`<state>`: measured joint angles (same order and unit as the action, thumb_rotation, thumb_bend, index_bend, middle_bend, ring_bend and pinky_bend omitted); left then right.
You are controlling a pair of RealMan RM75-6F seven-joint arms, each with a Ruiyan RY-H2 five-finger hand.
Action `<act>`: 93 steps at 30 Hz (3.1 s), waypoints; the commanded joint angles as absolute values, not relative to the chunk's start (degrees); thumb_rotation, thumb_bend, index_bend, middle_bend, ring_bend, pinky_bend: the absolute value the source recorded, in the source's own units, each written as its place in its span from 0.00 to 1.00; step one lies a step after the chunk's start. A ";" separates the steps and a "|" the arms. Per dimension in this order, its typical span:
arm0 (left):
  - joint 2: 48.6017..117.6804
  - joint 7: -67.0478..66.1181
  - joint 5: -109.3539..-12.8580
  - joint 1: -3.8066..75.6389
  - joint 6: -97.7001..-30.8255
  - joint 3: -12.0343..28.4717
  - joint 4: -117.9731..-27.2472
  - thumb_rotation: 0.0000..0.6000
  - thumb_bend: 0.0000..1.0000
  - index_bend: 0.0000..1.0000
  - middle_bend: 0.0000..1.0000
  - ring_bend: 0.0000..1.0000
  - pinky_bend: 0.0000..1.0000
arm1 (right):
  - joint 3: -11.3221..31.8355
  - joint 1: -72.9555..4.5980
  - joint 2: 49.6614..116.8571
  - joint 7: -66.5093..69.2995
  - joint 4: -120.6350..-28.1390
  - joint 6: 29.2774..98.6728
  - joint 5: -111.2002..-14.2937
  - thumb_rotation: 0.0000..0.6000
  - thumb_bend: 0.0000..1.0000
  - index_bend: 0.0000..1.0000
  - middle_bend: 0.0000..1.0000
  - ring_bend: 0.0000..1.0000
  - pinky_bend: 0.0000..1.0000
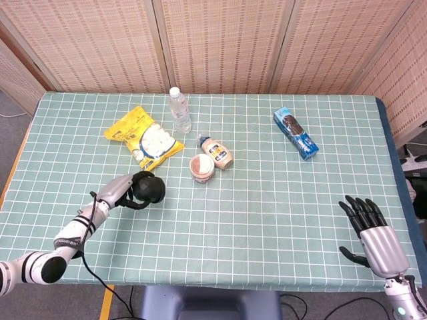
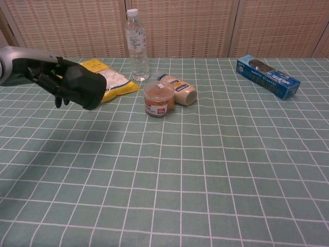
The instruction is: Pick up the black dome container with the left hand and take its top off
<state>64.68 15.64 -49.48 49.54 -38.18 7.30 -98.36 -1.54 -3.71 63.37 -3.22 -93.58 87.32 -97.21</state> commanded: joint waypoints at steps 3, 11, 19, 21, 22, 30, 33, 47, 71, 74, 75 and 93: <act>64.57 32.94 -63.31 42.33 -32.45 14.93 -92.86 1.00 0.41 0.67 0.76 0.60 0.51 | -1.43 -3.67 63.44 -3.41 -93.65 87.40 -97.04 1.00 0.08 0.00 0.00 0.00 0.00; 63.56 24.11 -67.77 44.48 -28.83 10.55 -89.33 1.00 0.40 0.68 0.77 0.61 0.53 | -1.49 -3.71 63.43 -3.74 -93.71 87.13 -96.91 1.00 0.08 0.00 0.00 0.00 0.00; 64.69 -13.06 -55.73 50.91 -33.01 -1.28 -88.17 1.00 0.39 0.67 0.77 0.61 0.52 | -1.13 -3.33 63.18 -3.69 -93.59 88.22 -96.82 1.00 0.08 0.00 0.00 0.00 0.00; 64.20 -25.64 -45.20 54.62 -35.28 -6.40 -90.49 1.00 0.40 0.65 0.75 0.60 0.51 | -0.71 -3.14 63.36 -4.10 -93.43 88.76 -96.43 1.00 0.08 0.00 0.00 0.00 0.00; 64.32 -30.97 -39.57 56.55 -37.38 -8.71 -91.95 1.00 0.40 0.65 0.74 0.59 0.50 | -0.67 -3.11 63.36 -4.01 -93.43 88.83 -96.38 1.00 0.08 0.00 0.00 0.00 0.00; 73.26 -65.01 -2.85 68.21 -68.47 -15.02 -100.08 1.00 0.39 0.67 0.77 0.60 0.50 | -1.22 -3.18 62.65 -3.18 -93.63 88.61 -97.19 1.00 0.08 0.00 0.00 0.00 0.00; 74.48 -68.02 -0.28 68.38 -72.79 -13.54 -100.61 1.00 0.39 0.68 0.77 0.60 0.50 | -1.13 -3.03 62.48 -2.85 -93.62 88.96 -97.12 1.00 0.08 0.00 0.00 0.00 0.00; 67.18 -53.40 -10.81 61.61 -54.87 -4.79 -102.11 1.00 0.40 0.67 0.77 0.61 0.51 | -1.42 -3.08 62.47 -2.90 -93.62 88.57 -97.42 1.00 0.08 0.00 0.00 0.00 0.00; 67.43 -37.03 -19.25 59.52 -39.33 -8.38 -93.09 1.00 0.41 0.66 0.74 0.60 0.51 | -1.78 -3.51 62.46 -1.64 -93.68 87.49 -97.53 1.00 0.08 0.00 0.00 0.00 0.00; 68.70 -36.29 -20.72 59.05 -39.98 -8.69 -92.30 1.00 0.41 0.65 0.73 0.60 0.51 | -2.05 -3.69 62.58 -1.43 -93.60 87.10 -97.87 1.00 0.08 0.00 0.00 0.00 0.00; 68.93 -36.08 -21.05 58.96 -40.02 -8.78 -92.06 1.00 0.41 0.65 0.73 0.59 0.51 | -2.09 -3.70 62.60 -1.36 -93.59 87.08 -97.93 1.00 0.08 0.00 0.00 0.00 0.00; 70.35 -38.81 -17.92 61.10 -41.99 -12.78 -91.34 1.00 0.41 0.00 0.00 0.02 0.30 | -2.62 -3.88 62.51 -0.55 -93.83 87.00 -98.79 1.00 0.08 0.00 0.00 0.00 0.00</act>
<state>70.27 -38.74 -17.90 61.03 -41.88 -12.72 -91.45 -2.59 -3.88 62.54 -0.62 -93.81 86.97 -98.74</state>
